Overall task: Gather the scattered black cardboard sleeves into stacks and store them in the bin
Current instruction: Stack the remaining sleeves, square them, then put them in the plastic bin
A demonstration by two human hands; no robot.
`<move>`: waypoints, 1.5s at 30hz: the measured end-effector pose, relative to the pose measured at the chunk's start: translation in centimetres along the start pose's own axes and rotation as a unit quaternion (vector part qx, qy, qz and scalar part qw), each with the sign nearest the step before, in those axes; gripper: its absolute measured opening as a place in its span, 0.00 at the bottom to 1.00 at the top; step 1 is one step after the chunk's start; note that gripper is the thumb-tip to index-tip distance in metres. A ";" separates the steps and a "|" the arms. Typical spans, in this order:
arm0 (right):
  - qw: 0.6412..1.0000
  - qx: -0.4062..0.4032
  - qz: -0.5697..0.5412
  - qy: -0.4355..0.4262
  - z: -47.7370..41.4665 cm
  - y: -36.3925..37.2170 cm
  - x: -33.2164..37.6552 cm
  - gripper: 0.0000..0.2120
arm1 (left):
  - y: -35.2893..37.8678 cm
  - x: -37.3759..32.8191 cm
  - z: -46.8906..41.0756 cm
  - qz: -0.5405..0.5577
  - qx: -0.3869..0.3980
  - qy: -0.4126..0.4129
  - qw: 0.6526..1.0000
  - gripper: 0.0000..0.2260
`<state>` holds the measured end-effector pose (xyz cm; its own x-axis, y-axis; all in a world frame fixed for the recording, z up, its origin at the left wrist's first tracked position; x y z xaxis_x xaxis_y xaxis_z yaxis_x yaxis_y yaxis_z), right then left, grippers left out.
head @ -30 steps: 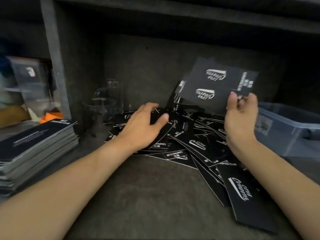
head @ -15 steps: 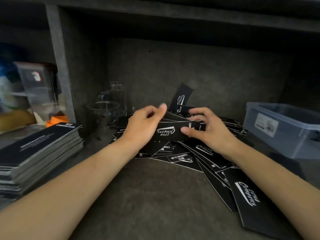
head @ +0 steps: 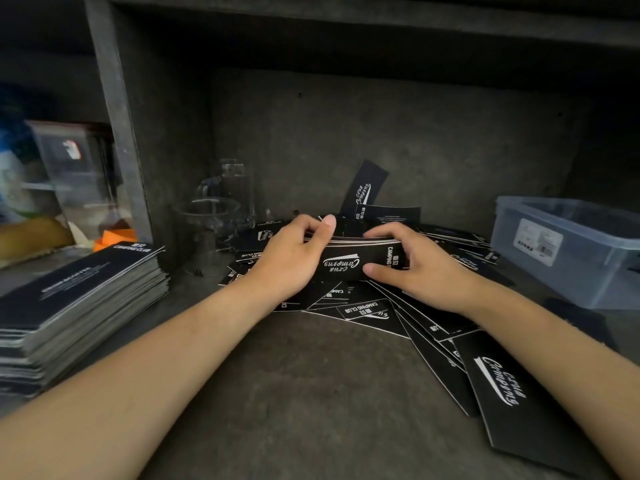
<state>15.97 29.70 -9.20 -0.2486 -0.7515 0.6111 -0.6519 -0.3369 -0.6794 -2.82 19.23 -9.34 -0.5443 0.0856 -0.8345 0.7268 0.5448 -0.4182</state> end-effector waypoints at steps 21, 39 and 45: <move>0.999 0.007 0.033 0.040 0.5 -0.4 3.4 0.15 | -0.7 -2.3 0.2 0.211 -0.023 0.026 0.977 0.09; 0.997 0.031 0.028 0.065 1.3 -5.3 2.7 0.17 | -3.0 -1.1 0.6 -0.291 -0.005 0.173 0.941 0.10; 0.991 -0.040 0.071 -0.106 1.0 -3.9 3.8 0.13 | -2.6 -1.2 0.2 -0.078 -0.016 0.198 0.977 0.07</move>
<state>18.30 27.55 -4.64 -0.1919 -0.8932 0.4067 -0.6781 -0.1788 -0.7129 -3.98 17.53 -7.34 -0.7710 0.3128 -0.5546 0.6126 0.6022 -0.5120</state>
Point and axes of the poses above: each hand's wrist, its own z-axis away from the middle knuckle, its own y-axis out of the palm, x = y × z, the point moved 1 cm from there along -z, towards the middle knuckle, and after that the axes turned 1 degree about -y, right-handed, at the moved point
